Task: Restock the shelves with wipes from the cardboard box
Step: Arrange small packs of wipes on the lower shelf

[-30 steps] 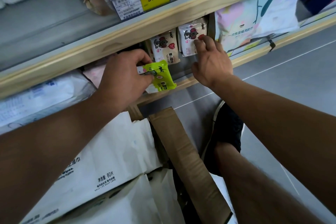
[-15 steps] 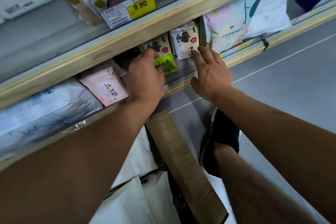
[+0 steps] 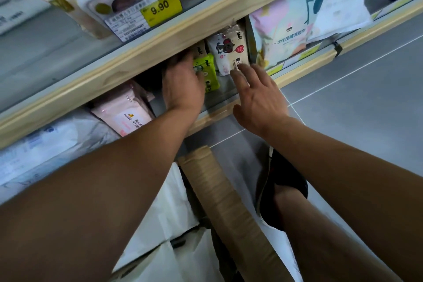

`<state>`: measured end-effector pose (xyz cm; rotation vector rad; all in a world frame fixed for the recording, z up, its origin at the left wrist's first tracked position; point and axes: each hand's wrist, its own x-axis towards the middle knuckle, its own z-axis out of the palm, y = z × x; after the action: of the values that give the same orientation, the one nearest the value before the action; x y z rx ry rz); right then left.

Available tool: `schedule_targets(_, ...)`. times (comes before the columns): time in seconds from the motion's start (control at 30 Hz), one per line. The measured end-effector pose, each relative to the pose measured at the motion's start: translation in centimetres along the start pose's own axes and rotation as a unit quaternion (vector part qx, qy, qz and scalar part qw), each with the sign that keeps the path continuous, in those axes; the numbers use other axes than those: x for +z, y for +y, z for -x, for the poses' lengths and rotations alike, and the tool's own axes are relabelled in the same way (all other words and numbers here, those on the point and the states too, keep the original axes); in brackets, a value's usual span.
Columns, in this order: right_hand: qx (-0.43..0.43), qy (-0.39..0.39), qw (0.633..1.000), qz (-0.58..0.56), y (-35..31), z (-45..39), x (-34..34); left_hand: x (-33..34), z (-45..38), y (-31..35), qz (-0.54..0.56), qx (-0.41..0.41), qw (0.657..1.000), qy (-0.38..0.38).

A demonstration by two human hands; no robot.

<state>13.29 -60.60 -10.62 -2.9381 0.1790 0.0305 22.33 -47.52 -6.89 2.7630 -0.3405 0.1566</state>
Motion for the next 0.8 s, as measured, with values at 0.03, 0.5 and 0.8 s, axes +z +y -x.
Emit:
schedule_targets(0.03,0.0,-0.001,1.0,-0.002,0.0,0.1,0.0,0.1,0.1,0.0,-0.009,-0.005,1.0,0.0)
schedule_targets(0.5,-0.04,-0.044,0.998,0.032,-1.4,0.9,-3.2,-2.4,3.2,-0.5,-0.109,0.083,0.988,-0.067)
schedule_targets(0.8,-0.061,-0.059,0.994,0.073,-6.4,6.2,-13.3,-12.0,8.6,-0.2,-0.084,0.117,0.985,-0.092)
